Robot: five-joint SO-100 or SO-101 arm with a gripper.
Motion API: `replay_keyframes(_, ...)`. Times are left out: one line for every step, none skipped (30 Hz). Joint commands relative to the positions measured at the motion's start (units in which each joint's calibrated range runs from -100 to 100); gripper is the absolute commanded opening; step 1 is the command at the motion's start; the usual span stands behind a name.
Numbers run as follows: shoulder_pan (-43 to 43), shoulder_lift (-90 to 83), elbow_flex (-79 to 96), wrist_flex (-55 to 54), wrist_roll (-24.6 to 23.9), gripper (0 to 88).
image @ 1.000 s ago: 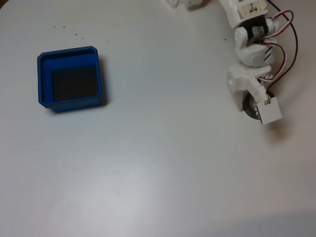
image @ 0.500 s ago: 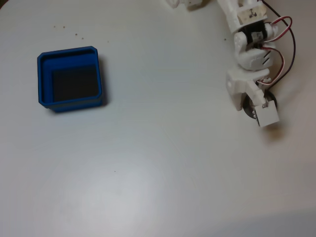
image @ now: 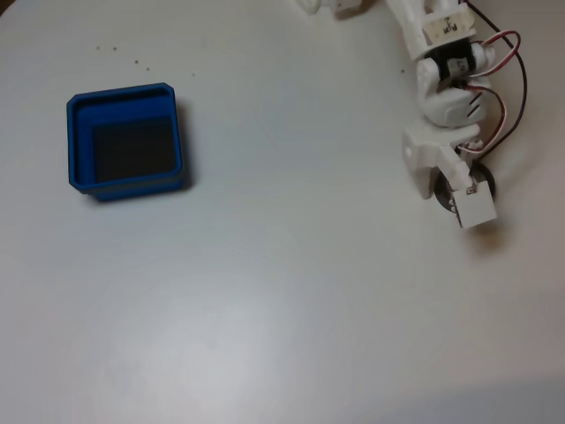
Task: Pick the black tape roll and drop it in the blue box
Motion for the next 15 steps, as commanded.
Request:
replay_keyframes(0.6,0.0,-3.1,-0.6,-0.3,20.7)
replay_keyframes(0.6,0.0,-3.1,-0.4,-0.3,20.0)
replay_keyframes(0.6,0.0,-3.1,-0.3,-0.3,19.0)
replay_keyframes(0.6,0.0,-3.1,-0.3,-0.3,17.7)
replay_keyframes(0.6,-0.1,-3.1,-0.3,-0.3,16.1)
replay_keyframes(0.6,-0.1,-3.1,-0.3,-0.3,14.1)
replay_keyframes(0.6,-0.1,-3.1,-0.3,-0.3,11.9)
replay_keyframes(0.6,-0.1,-3.1,-0.3,-0.3,9.5)
replay_keyframes(0.6,-0.1,-3.1,-0.2,-0.3,6.7)
replay_keyframes(0.6,-0.1,-3.1,-0.2,-0.3,4.0)
replay_keyframes(0.5,-0.1,-3.1,-0.1,-0.3,1.4)
replay_keyframes(0.5,-0.1,-3.1,-0.1,-0.3,0.1)
replay_keyframes(0.5,-0.1,-3.1,-0.1,-0.3,0.0)
replay_keyframes(0.5,-0.1,-3.1,-0.1,-0.3,0.1)
replay_keyframes(0.5,-0.1,-3.1,-0.1,-0.3,0.4)
